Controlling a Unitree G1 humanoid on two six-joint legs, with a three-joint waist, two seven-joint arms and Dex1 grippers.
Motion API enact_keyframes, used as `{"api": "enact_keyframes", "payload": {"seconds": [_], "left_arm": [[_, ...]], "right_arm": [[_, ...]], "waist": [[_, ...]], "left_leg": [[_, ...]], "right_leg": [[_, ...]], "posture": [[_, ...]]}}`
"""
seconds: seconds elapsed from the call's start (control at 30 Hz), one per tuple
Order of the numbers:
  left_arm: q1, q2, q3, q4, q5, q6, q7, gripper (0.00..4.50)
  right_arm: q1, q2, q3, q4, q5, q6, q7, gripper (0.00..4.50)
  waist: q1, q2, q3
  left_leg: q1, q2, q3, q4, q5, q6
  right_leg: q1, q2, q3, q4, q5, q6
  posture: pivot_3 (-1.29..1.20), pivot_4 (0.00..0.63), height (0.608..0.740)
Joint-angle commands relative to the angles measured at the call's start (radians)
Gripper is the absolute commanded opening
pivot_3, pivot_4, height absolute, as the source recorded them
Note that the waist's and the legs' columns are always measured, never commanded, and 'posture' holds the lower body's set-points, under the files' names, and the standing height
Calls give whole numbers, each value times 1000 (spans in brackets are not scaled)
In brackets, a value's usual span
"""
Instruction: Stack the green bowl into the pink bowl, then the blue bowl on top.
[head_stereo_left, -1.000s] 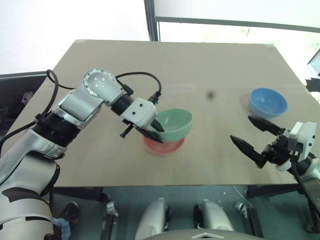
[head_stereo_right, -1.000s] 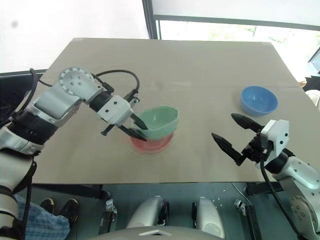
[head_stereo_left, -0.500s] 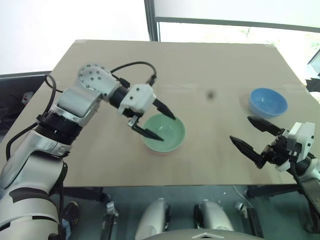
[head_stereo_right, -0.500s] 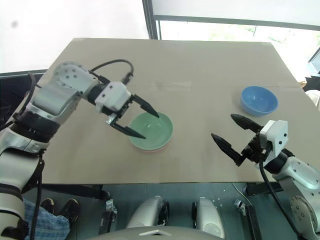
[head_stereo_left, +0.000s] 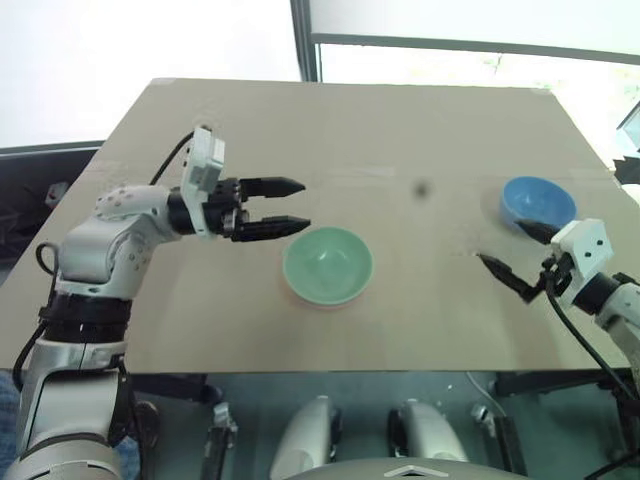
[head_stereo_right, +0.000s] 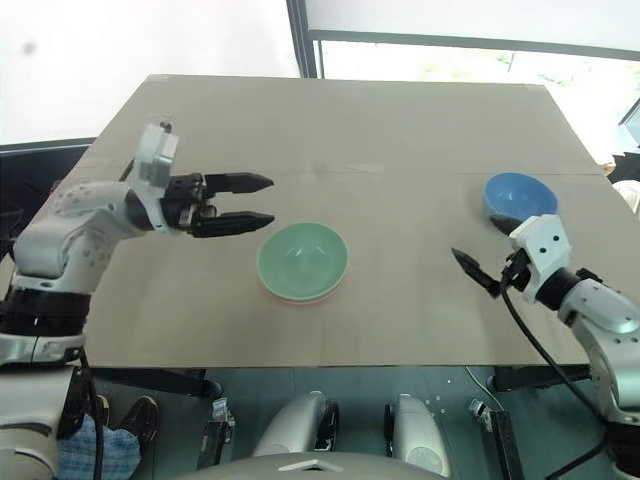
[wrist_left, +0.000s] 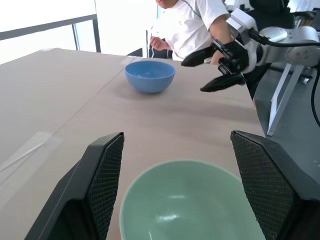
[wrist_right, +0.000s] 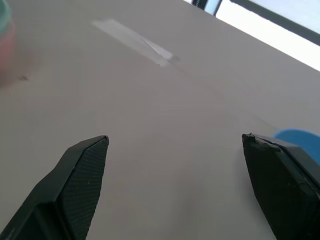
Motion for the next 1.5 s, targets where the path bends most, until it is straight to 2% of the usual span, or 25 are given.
{"api": "enact_keyframes", "payload": {"seconds": [0.03, 0.13, 0.3, 0.57, 0.67, 0.87, 0.93, 0.97, 1.0, 1.17, 1.27, 1.37, 1.5], "left_arm": [[56, 37, 118, -106, -25, 15, 34, 3602], [136, 44, 187, -153, -36, 20, 48, 3602], [222, 29, 252, -224, -51, 23, 80, 3602], [283, 24, 286, -275, -55, 30, 104, 3602], [295, 22, 297, -289, -59, 29, 110, 3646], [322, 14, 313, -312, -67, 27, 128, 3646], [327, 12, 313, -315, -65, 27, 129, 3646], [325, 12, 311, -314, -66, 28, 129, 3646], [323, 13, 309, -314, -66, 29, 129, 3646], [308, 15, 293, -300, -61, 28, 117, 3646], [299, 15, 282, -290, -56, 27, 108, 3646], [291, 16, 280, -279, -53, 28, 101, 3646], [283, 26, 277, -251, -37, 22, 87, 3646]], "right_arm": [[-67, -46, 11, 110, -71, -53, 25, 4500], [-158, -83, 66, 250, -146, -99, 55, 4500], [-367, -79, 176, 512, -255, -140, 83, 4500], [-727, -12, 346, 1073, -432, -305, 114, 4500], [-800, 9, 369, 1199, -460, -363, 114, 3753], [-853, 31, 371, 1292, -477, -420, 130, 1175], [-854, 31, 369, 1308, -481, -433, 131, 635], [-852, 30, 368, 1312, -482, -439, 133, 181], [-850, 29, 367, 1313, -482, -444, 135, 85], [-834, 23, 365, 1288, -485, -477, 149, 85], [-798, 16, 366, 1185, -471, -519, 192, 85], [-739, 23, 353, 996, -419, -481, 264, 85], [-617, 39, 365, 554, -322, -286, 364, 85]], "waist": [[0, 0, 0], [-1, 1, 1], [-3, 2, 1], [-5, 4, 2], [-12, 4, 2], [-25, 4, 2], [-27, 4, 2], [-28, 4, 2], [-29, 3, 2], [-29, 4, 2], [-29, 4, 2], [-30, 4, 2], [-30, 5, 3]], "left_leg": [[0, 0, 0, 0, 0, 0], [0, 0, 0, 0, 0, 0], [1, 0, 0, -1, 0, 0], [0, -1, 0, -4, 0, -1], [-1, -1, 0, -5, 0, -1], [-1, -2, 0, -8, 0, -1], [-1, -2, 0, -9, 0, -1], [0, -2, 0, -10, 0, -2], [0, -2, 0, -10, 0, -2], [0, -2, 0, -11, 1, -3], [0, -2, 0, -12, 1, -3], [0, -2, 0, -13, 1, -3], [-1, -1, 0, -15, 1, -3]], "right_leg": [[0, 0, 0, 0, 0, 0], [0, -1, 0, 0, 0, 0], [0, -2, 0, 0, 0, -1], [-2, -3, 0, -2, 0, -1], [-2, -3, 0, -4, 0, -1], [-1, -4, 0, -7, 0, -1], [-2, -4, 0, -8, 0, -1], [-2, -4, 0, -8, 0, -1], [-2, -4, 0, -8, 1, -1], [-2, -4, 0, -7, 1, -1], [-2, -4, 0, -8, 1, -1], [-2, -4, 0, -9, 1, -1], [-4, -4, 0, -10, 1, -1]], "posture": [[0, 150, 740], [0, 150, 740], [0, 150, 740], [0, 150, 740], [0, 150, 740], [0, 150, 740], [0, 150, 740], [0, 150, 740], [0, 150, 740], [0, 150, 740], [0, 150, 740], [0, 150, 740], [0, 150, 740]]}}
